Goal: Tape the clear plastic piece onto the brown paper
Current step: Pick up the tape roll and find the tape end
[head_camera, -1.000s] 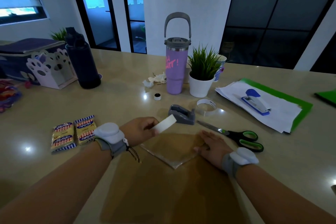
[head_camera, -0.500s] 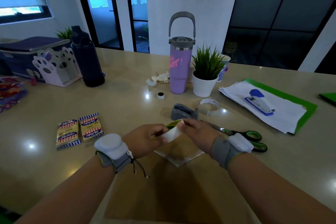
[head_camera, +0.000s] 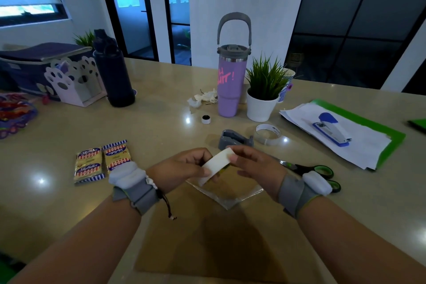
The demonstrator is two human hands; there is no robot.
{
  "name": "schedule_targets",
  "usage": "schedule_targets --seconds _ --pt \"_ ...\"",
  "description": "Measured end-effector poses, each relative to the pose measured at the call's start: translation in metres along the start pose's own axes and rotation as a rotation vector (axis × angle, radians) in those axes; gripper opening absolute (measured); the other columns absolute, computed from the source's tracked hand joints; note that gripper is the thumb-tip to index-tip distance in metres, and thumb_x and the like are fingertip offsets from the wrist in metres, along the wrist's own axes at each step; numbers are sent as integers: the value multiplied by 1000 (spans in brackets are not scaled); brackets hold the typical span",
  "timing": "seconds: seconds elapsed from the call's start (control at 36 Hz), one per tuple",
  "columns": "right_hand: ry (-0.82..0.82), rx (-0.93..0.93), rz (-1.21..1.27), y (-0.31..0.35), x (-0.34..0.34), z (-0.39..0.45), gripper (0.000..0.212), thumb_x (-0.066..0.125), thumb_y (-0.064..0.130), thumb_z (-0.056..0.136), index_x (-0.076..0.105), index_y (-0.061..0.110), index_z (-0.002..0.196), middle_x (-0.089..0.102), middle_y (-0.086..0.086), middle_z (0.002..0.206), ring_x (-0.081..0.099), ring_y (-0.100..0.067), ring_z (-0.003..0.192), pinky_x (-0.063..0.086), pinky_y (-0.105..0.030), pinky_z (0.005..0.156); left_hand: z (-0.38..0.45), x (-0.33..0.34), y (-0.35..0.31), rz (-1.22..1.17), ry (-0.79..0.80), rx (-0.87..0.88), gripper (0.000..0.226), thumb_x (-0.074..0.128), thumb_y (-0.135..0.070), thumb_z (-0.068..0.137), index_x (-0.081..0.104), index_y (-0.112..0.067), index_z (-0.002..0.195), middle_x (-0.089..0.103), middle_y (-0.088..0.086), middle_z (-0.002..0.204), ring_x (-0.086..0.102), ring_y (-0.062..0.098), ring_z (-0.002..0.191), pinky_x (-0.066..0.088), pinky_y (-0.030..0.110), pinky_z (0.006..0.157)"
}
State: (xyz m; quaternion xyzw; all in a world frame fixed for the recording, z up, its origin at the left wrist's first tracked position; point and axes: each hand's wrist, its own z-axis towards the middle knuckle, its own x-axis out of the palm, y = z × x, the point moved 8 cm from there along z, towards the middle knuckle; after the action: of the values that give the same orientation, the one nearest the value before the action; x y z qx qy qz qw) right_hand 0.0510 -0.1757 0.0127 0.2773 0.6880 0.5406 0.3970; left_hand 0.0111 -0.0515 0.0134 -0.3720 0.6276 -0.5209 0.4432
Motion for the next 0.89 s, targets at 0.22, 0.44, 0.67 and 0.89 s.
schedule_targets --seconds 0.22,0.44,0.67,0.89 --pt "101 -59 133 1 11 -2 15 64 13 81 58 18 68 57 -11 89 50 -21 86 40 -28 79 -4 5 -2 -115 66 -81 30 54 -23 38 41 -8 60 70 2 53 69 9 63 47 20 51" --pt "78 -138 61 18 9 -4 30 65 20 81 50 20 55 44 9 56 41 -3 56 34 -19 61 -1 0 -9 -98 39 -25 29 55 -21 35 52 -8 60 66 -1 49 61 5 49 44 14 47" --pt "63 -167 55 23 15 -1 29 66 16 81 52 19 56 45 5 56 41 -8 57 33 -23 61 -1 10 -16 193 21 33 20 58 -49 61 54 -31 70 61 -13 50 51 0 54 40 23 63" --pt "96 -110 188 5 10 -4 24 65 27 80 67 24 56 58 11 61 52 -8 70 39 -23 78 -8 1 -10 -192 47 71 22 74 -33 55 58 -18 61 52 -9 43 44 5 44 38 14 49"
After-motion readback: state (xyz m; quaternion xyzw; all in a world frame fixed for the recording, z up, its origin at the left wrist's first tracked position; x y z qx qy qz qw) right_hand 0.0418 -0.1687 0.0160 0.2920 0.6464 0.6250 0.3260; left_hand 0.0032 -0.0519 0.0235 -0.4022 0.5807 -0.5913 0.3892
